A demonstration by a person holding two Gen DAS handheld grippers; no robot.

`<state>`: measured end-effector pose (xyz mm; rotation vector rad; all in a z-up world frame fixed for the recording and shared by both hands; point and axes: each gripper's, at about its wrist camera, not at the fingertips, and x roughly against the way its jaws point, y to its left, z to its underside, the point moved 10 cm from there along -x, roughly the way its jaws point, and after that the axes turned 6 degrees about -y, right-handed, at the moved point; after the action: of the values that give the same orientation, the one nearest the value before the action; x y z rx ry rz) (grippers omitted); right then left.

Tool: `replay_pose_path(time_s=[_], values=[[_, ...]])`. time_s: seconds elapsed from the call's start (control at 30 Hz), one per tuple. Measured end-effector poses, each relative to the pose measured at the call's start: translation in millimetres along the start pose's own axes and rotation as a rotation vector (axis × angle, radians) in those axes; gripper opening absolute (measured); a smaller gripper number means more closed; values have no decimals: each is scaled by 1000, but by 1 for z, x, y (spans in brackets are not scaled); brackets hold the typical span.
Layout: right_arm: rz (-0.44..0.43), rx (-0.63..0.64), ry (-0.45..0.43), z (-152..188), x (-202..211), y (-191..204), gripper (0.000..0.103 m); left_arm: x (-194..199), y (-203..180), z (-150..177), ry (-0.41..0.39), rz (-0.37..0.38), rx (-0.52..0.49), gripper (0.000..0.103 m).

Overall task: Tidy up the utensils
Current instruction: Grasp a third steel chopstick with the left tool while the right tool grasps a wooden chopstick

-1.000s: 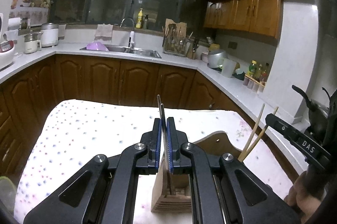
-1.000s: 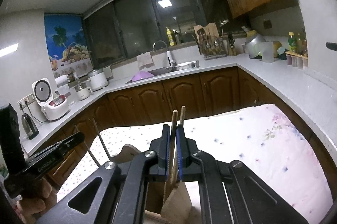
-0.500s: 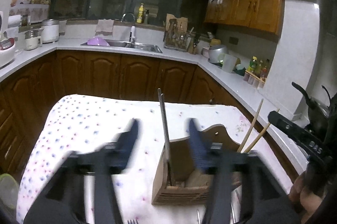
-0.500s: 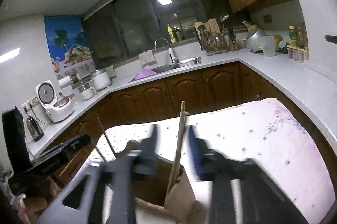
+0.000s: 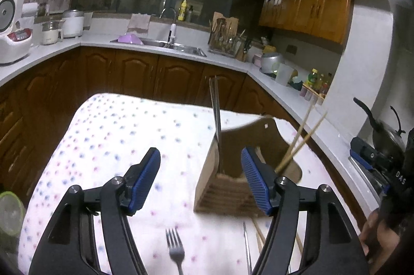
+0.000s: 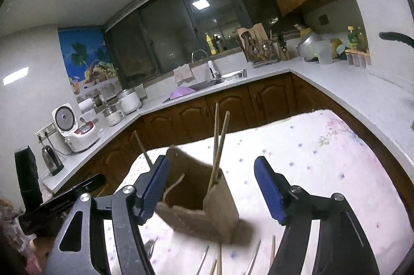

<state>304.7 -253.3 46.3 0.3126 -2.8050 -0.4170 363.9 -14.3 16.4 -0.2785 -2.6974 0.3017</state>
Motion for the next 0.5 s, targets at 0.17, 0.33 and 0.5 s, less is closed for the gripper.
replay_pose_path(time_s=[0.17,0.33,0.5], values=[[13,5,34,21,19,-5,72,13,-5,25,41,7,-12,66],[50,-15,97,50,36,-18,72,21,-9,53,102,7,-17,66],[90,-25,153,83,52,-32,72,29,-14,86,160,8,-27,66]])
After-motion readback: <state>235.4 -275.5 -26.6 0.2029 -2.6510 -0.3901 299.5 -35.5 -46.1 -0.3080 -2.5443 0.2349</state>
